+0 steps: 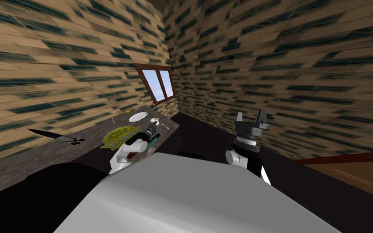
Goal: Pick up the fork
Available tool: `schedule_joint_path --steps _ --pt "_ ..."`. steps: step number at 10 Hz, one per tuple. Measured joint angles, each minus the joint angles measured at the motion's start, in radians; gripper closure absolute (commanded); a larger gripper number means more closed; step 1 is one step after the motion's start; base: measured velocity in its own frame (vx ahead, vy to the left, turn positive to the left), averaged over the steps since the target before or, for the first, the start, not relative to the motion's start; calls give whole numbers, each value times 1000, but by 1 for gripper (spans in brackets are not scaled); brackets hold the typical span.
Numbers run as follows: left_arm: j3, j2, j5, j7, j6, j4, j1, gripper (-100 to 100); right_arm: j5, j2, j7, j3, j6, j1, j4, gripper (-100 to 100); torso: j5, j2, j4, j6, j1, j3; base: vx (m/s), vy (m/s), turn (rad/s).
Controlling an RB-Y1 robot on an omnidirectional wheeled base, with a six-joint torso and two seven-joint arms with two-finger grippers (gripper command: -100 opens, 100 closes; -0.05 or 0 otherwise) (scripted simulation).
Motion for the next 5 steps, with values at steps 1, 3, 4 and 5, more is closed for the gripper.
schedule_joint_path --steps 1,3,4,5 --pt "6 9 10 -11 29 4 -1 -100 0 0 0 0 0 0 0 0 0 -1 0 0 0 0 37 -9 -73" --pt "20 32 32 -26 93 11 -4 -100 0 0 0 0 0 0 0 0 0 -1 0 0 -1 0 39 -16 -97" --pt "23 42 42 -34 121 21 -7 -100 0 0 0 0 0 0 0 0 0 -1 0 0 0 0 53 -21 -120" --pt "32 56 57 -44 151 20 0 -100 0 0 0 0 0 0 0 0 0 -1 0 0 -1 -1 45 -11 -57"
